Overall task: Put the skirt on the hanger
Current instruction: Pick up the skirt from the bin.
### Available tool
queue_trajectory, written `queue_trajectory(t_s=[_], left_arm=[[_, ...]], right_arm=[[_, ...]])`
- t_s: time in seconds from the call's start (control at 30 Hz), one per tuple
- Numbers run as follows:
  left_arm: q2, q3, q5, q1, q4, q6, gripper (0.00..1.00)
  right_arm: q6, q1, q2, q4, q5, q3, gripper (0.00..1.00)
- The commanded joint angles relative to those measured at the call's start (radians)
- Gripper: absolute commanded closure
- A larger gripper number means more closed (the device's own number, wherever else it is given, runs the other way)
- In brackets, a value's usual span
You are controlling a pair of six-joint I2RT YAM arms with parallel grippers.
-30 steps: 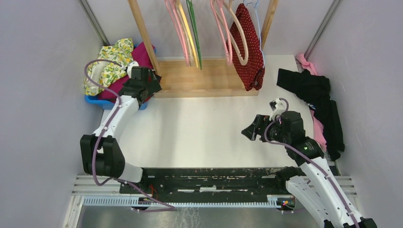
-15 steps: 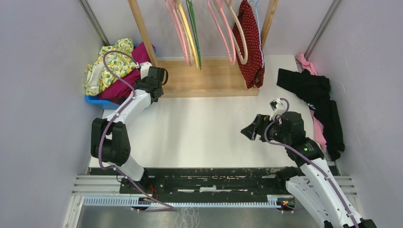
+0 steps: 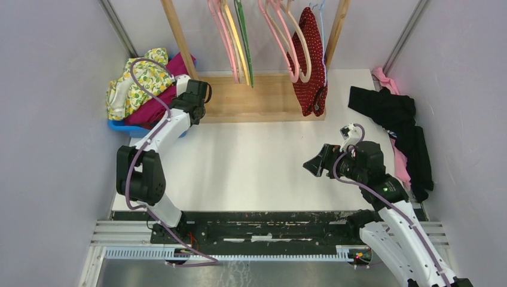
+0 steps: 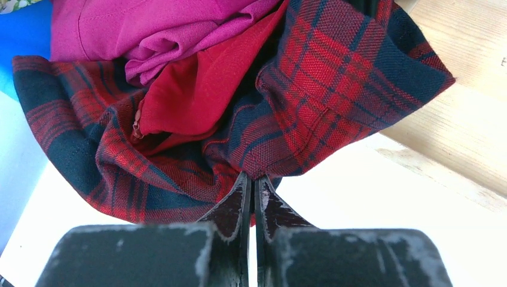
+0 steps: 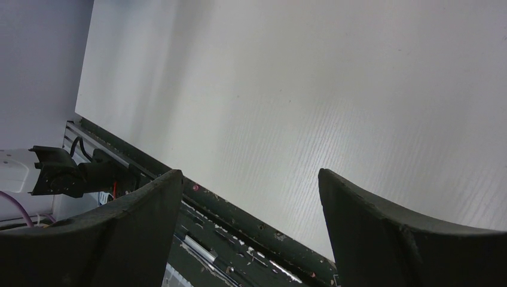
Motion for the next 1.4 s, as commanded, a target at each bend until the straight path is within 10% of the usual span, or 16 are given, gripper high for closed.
queue_trajectory(t_s=[0.0, 1.37], left_arm=[[-0.099, 0.069, 0.009, 0.001, 0.012, -0.007, 0.97], [-0.188, 0.709, 0.529, 0.131, -0.177, -0.037, 0.97]], right_arm=[[0.005, 0.000, -0.010, 0.028, -0.017, 0.006, 0.11], [0.031, 0.000, 0.000, 0.058, -0.037, -0.013, 0.12]])
